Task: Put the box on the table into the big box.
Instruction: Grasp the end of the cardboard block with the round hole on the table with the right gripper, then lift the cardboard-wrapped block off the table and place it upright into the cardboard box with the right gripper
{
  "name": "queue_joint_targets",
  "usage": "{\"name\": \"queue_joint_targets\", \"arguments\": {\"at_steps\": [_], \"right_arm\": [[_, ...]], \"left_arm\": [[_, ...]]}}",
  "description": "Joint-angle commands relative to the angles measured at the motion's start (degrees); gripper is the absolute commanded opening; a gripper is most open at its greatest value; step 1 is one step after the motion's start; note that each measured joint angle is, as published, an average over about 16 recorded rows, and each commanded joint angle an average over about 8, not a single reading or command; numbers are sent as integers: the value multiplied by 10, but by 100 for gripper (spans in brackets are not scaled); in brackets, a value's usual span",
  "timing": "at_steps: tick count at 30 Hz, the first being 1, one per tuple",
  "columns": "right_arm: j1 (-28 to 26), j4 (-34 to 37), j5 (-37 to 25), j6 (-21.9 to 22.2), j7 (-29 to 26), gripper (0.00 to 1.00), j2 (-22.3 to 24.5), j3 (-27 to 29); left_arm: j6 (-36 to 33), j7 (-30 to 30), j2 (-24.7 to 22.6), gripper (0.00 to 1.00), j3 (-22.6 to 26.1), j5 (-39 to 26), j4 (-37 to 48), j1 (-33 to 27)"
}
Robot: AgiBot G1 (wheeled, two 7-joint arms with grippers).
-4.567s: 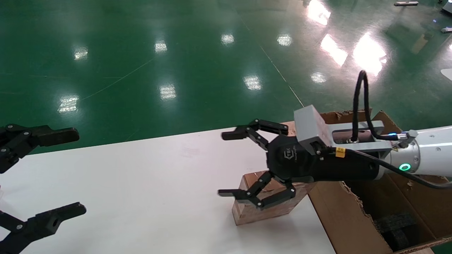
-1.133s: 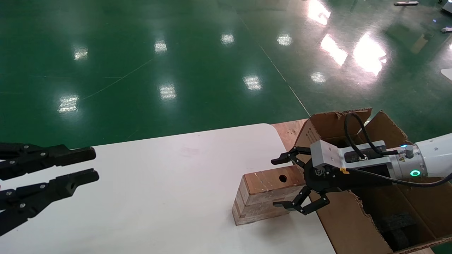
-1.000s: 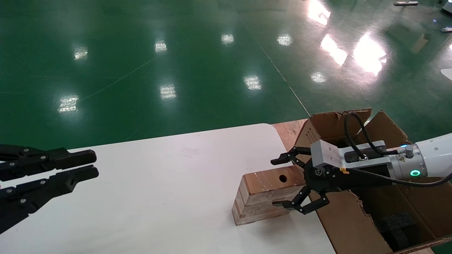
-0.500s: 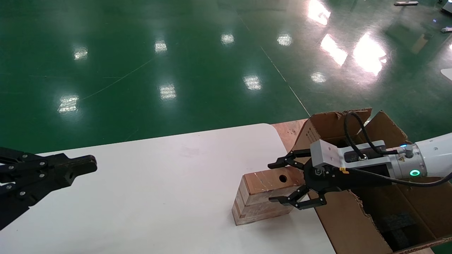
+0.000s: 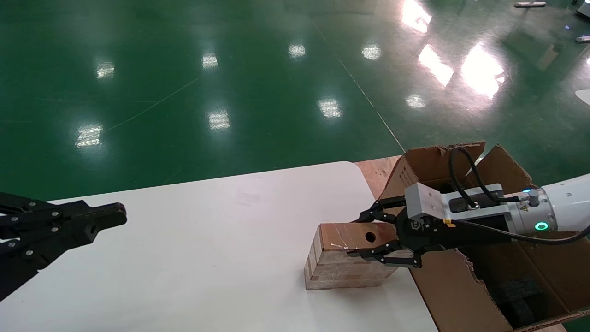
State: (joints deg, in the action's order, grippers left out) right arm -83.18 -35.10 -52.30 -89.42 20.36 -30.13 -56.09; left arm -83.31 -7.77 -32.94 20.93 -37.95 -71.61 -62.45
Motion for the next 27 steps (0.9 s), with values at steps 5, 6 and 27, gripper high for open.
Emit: {"name": "queue_joint_targets", "arguments": {"at_steps": [5,6,27], "right_arm": [[-7,-23,11,-2,-27,0,6,1],[-10,-31,16,-2,-38,0,10,2],[-187,-70,35,22,-219,0,205,81]], "left_arm": [[0,0,0,0,0,0,0,0],[0,0,0,0,0,0,0,0],[0,0,0,0,0,0,0,0]]}}
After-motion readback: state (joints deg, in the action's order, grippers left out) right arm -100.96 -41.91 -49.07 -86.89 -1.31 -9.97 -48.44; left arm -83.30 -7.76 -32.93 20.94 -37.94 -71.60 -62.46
